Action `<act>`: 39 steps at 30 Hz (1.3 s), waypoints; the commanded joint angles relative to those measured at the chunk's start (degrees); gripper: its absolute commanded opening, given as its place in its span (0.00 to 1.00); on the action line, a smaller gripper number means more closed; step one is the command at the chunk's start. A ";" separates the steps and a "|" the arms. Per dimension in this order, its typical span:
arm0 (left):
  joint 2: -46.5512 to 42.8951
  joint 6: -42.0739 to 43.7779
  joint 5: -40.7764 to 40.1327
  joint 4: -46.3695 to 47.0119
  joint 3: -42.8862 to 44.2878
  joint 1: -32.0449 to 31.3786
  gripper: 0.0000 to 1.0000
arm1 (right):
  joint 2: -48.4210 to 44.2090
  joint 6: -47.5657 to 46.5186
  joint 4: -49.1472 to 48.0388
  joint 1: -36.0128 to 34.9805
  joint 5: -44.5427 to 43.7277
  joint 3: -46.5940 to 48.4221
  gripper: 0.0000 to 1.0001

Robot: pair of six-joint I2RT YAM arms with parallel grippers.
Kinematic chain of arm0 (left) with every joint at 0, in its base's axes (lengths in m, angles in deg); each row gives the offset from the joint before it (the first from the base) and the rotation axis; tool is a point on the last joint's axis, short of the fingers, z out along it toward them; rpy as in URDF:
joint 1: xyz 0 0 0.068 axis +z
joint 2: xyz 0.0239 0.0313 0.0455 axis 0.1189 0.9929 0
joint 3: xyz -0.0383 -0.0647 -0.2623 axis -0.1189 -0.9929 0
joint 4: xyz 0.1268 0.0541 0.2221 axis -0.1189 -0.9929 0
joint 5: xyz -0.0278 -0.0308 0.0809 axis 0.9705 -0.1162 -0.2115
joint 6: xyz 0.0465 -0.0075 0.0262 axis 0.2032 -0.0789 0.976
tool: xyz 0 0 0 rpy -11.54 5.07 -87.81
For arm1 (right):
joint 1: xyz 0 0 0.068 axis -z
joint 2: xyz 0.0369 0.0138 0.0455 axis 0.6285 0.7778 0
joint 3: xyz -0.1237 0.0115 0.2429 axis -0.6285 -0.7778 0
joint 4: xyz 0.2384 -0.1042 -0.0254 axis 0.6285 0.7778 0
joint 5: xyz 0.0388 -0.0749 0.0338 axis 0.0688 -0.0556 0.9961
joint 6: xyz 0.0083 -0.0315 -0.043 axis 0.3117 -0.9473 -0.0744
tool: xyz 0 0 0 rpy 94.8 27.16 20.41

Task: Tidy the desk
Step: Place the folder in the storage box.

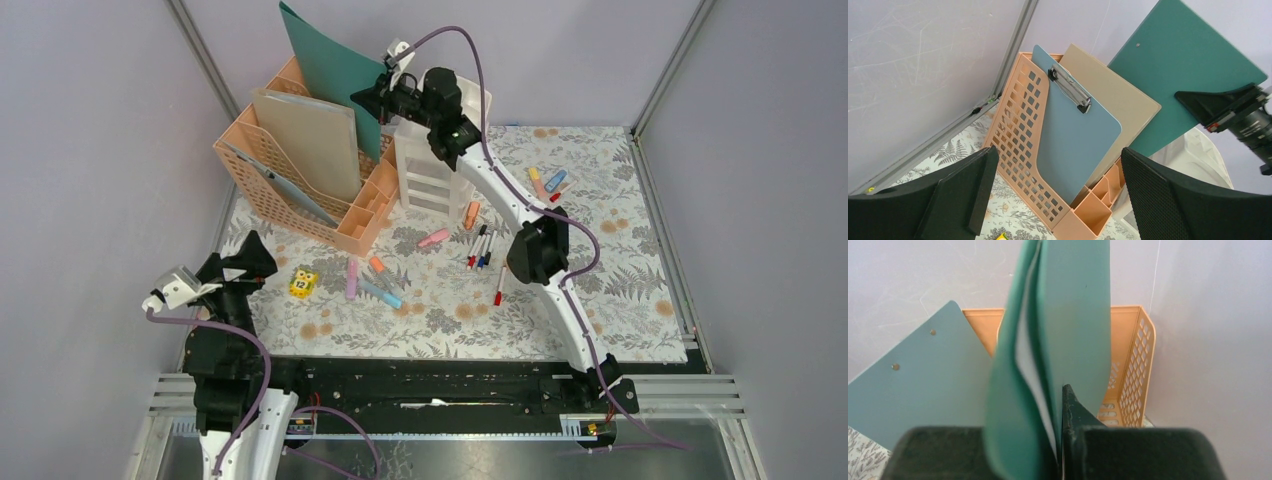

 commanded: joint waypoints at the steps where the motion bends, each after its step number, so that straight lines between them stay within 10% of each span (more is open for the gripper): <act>1: 1.41 -0.39 2.10 2.50 -0.28 1.26 0.99 | -6.72 1.21 0.01 -0.13 1.45 5.88 0.00; 39: 0.34 -0.43 2.01 2.43 -0.45 1.59 0.99 | -9.66 -2.61 8.84 0.12 -0.37 4.93 0.00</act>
